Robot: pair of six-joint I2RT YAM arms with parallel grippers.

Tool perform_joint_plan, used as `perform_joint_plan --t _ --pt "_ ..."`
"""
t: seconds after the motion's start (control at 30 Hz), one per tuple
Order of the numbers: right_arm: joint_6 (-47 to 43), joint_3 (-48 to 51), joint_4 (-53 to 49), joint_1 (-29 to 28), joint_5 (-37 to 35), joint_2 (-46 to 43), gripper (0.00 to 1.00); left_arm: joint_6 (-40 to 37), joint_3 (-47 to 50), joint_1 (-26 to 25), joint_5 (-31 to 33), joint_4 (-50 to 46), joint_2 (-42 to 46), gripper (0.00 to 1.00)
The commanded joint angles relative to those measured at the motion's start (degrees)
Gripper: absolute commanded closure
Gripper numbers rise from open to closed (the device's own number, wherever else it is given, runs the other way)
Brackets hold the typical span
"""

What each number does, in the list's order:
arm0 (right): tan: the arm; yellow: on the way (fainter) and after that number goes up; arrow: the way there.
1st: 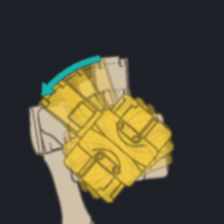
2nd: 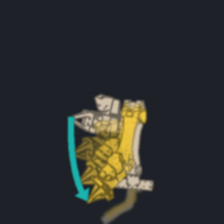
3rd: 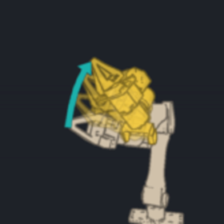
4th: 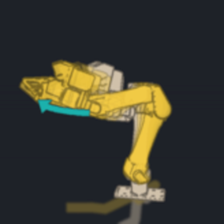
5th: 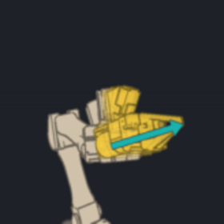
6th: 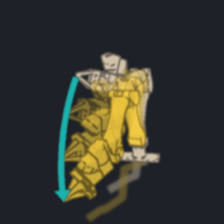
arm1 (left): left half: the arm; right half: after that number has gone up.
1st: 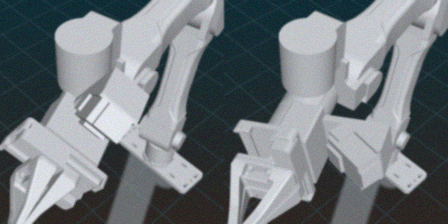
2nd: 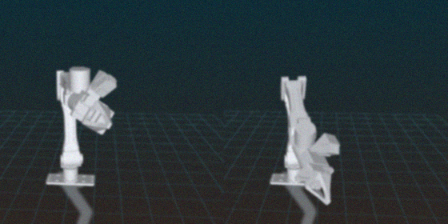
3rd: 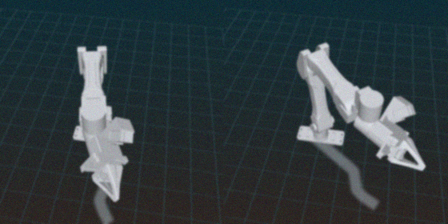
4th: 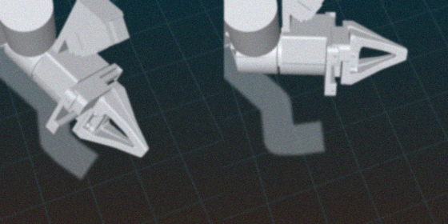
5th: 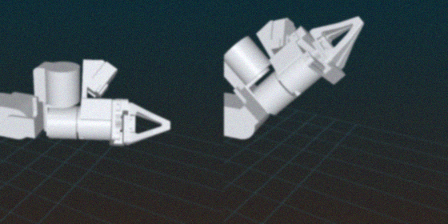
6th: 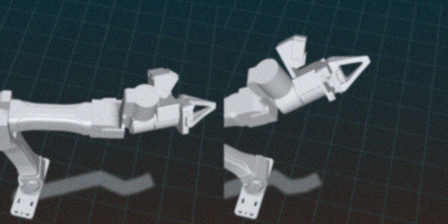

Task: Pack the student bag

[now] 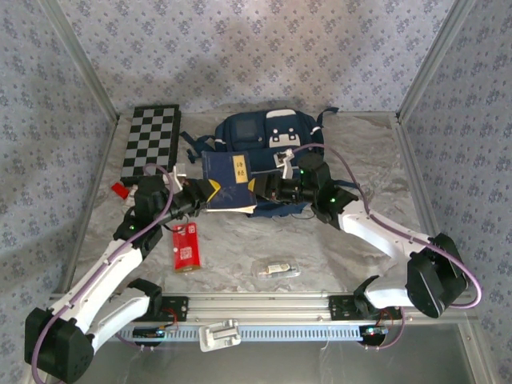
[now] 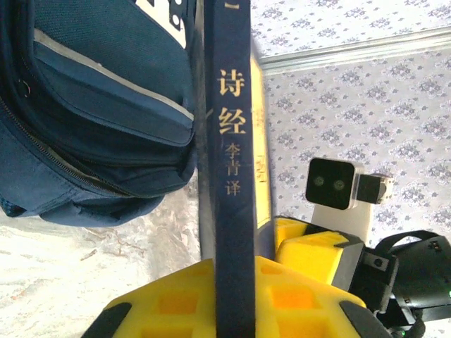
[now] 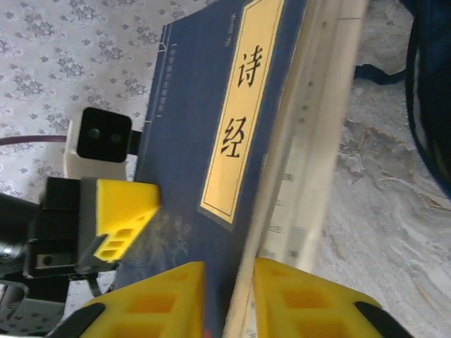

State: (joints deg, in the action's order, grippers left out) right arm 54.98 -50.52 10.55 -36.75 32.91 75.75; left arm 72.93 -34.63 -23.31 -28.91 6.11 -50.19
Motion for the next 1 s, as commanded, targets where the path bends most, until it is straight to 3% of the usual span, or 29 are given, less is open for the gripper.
perform_joint_plan --t 0.0,0.1,0.2,0.3,0.43,0.57,0.67,0.8,0.97 --pt "0.2 1.9 -1.9 0.4 0.7 -1.6 0.55 -1.3 -3.8 -0.3 -0.4 3.1 -0.6 1.0" --pt "2.8 4.3 -1.6 1.5 0.5 -2.6 0.24 -0.3 -4.2 -0.5 -0.9 5.5 -1.6 1.0" --pt "6.9 6.6 2.8 1.7 1.4 -2.5 0.08 -0.3 -5.3 -1.6 -0.6 6.4 -2.9 1.0" --pt "11.5 7.5 11.1 1.0 3.9 -0.4 0.01 -0.7 -6.6 -3.4 -0.4 7.5 -5.0 1.0" --pt "16.1 7.1 19.8 -0.6 5.3 2.6 0.0 -1.1 -8.0 -5.2 0.9 8.2 -7.1 1.0" --pt "19.9 7.3 27.2 -1.1 6.2 2.5 0.03 -3.4 -8.9 -5.5 1.7 4.8 -7.6 1.0" --pt "17.4 6.7 22.4 -0.8 6.0 -0.6 0.1 -7.3 -10.1 -5.5 3.8 -1.8 -6.1 1.0" --pt "12.0 5.9 12.3 -0.7 2.7 -4.1 0.29 -10.6 -10.2 -5.5 6.5 -7.7 -3.8 1.0" --pt "11.3 4.8 12.4 -0.9 4.1 -3.2 0.55 -10.8 -8.6 -5.6 6.7 -8.6 -3.4 1.0"
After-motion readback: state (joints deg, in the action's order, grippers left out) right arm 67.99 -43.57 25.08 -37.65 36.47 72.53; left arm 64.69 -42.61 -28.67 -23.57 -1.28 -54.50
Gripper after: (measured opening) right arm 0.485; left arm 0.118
